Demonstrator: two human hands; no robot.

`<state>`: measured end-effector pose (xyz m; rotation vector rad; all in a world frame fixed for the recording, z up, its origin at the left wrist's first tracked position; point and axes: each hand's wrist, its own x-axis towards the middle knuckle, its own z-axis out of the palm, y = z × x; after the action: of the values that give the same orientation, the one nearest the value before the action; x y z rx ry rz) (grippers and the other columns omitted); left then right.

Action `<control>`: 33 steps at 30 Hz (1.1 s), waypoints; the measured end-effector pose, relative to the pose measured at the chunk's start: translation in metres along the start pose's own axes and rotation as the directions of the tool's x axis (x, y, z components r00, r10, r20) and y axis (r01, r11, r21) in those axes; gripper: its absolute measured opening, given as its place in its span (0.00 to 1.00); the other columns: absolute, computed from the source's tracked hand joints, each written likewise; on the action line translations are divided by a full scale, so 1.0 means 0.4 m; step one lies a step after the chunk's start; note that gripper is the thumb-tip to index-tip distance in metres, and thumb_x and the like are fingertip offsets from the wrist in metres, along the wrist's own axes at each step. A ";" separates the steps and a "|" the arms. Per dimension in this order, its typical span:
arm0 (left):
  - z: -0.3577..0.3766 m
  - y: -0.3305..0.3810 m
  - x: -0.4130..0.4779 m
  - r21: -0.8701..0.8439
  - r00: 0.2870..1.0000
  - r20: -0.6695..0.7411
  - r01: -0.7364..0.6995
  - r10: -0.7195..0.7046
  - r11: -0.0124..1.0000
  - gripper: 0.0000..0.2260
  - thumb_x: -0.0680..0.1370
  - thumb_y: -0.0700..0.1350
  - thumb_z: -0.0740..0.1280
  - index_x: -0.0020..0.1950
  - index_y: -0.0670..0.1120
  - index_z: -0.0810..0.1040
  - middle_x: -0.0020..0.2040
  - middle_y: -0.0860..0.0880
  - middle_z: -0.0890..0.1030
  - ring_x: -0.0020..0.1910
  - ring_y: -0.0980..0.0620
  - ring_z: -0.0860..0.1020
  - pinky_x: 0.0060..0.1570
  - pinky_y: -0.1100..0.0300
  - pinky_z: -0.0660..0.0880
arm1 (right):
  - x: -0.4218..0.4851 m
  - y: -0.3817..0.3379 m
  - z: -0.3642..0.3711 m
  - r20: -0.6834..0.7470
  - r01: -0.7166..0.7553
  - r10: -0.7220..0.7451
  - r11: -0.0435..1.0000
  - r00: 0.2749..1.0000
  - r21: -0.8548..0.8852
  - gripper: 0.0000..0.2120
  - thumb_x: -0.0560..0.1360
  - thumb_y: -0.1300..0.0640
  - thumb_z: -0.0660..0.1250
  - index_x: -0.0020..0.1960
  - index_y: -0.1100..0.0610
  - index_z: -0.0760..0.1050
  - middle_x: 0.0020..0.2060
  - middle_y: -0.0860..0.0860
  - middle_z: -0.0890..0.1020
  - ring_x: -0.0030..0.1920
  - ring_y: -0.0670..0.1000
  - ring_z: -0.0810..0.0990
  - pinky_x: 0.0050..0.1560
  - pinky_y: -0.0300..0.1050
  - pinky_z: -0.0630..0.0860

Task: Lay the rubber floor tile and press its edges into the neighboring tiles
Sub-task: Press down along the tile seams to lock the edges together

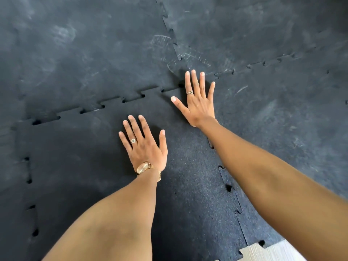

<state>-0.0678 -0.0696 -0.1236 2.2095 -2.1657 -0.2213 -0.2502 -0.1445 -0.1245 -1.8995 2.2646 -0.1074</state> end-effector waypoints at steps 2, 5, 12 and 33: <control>-0.005 -0.002 0.001 -0.005 1.000 0.009 0.020 -0.020 1.000 0.34 0.80 0.62 0.47 0.80 0.42 0.52 0.80 0.39 0.52 0.79 0.40 0.49 0.76 0.41 0.46 | 0.006 -0.010 -0.009 0.042 -0.009 0.006 0.998 0.999 0.066 0.41 0.78 0.31 0.44 0.79 0.55 0.35 0.79 0.52 0.39 0.77 0.56 0.33 0.74 0.67 0.36; -0.006 -0.003 0.000 -0.002 0.999 0.032 0.000 0.000 1.000 0.34 0.80 0.62 0.47 0.80 0.42 0.51 0.80 0.39 0.51 0.79 0.40 0.49 0.76 0.40 0.46 | 0.036 -0.027 -0.052 -0.064 -0.010 0.021 0.985 0.998 0.174 0.39 0.79 0.35 0.46 0.79 0.58 0.38 0.79 0.56 0.40 0.77 0.61 0.35 0.73 0.69 0.34; 0.010 -0.004 0.004 0.004 1.000 0.003 0.004 -0.004 1.000 0.33 0.81 0.61 0.47 0.80 0.42 0.50 0.80 0.39 0.52 0.79 0.40 0.50 0.76 0.40 0.48 | 0.259 -0.155 -0.135 -0.413 0.076 0.009 0.979 0.911 0.188 0.35 0.81 0.39 0.46 0.78 0.62 0.50 0.78 0.62 0.52 0.77 0.67 0.44 0.73 0.69 0.35; 0.006 -0.003 0.003 -0.034 0.999 0.031 -0.003 0.004 0.999 0.33 0.81 0.61 0.48 0.80 0.43 0.51 0.80 0.39 0.52 0.79 0.40 0.50 0.76 0.40 0.48 | 0.216 -0.328 -0.102 -0.513 0.242 -0.055 0.921 0.857 0.305 0.34 0.80 0.41 0.48 0.79 0.61 0.53 0.78 0.60 0.53 0.77 0.66 0.43 0.72 0.64 0.30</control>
<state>-0.0670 -0.0704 -0.1262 2.1986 -2.1648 -0.2922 -0.1449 -0.2555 -0.0699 -1.9999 2.1543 -1.0774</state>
